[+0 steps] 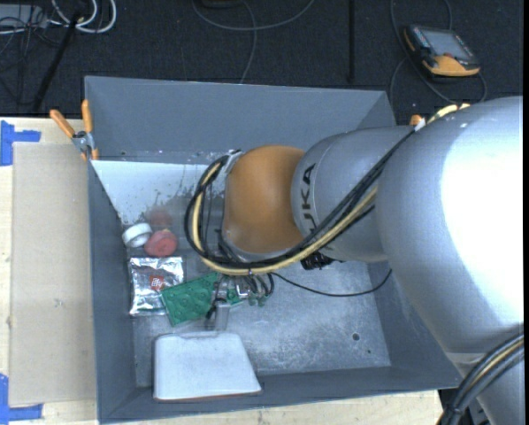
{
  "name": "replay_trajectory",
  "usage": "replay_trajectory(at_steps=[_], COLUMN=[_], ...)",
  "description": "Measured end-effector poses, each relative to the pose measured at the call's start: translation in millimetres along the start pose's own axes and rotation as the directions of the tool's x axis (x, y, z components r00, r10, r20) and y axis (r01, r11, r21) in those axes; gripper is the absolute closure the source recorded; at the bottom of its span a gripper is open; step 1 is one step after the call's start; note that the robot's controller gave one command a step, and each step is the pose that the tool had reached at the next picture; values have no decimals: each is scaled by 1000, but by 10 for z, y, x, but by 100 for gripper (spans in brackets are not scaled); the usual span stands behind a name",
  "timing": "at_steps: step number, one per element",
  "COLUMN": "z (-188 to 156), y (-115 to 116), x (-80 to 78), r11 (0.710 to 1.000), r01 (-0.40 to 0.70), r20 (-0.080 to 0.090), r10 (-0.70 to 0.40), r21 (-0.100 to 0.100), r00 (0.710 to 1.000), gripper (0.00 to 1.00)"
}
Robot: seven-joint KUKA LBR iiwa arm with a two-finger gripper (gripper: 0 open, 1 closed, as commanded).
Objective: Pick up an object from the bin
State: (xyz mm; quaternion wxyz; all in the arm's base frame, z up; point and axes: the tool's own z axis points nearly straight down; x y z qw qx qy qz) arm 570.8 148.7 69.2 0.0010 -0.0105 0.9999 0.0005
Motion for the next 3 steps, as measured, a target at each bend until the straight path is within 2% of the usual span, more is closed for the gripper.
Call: replay_trajectory(at_steps=[1, 2, 3], z=[0, -736, -1312], y=[0, -2, -3], x=[1, -17, -36], r11=[1000, 1000, 1000], r01=[-1, -3, -4], r20=[0, 4, 4], r10=[1, 3, 4], r21=[0, -1, -1], r00=[1000, 1000, 1000], gripper=[100, 100, 100])
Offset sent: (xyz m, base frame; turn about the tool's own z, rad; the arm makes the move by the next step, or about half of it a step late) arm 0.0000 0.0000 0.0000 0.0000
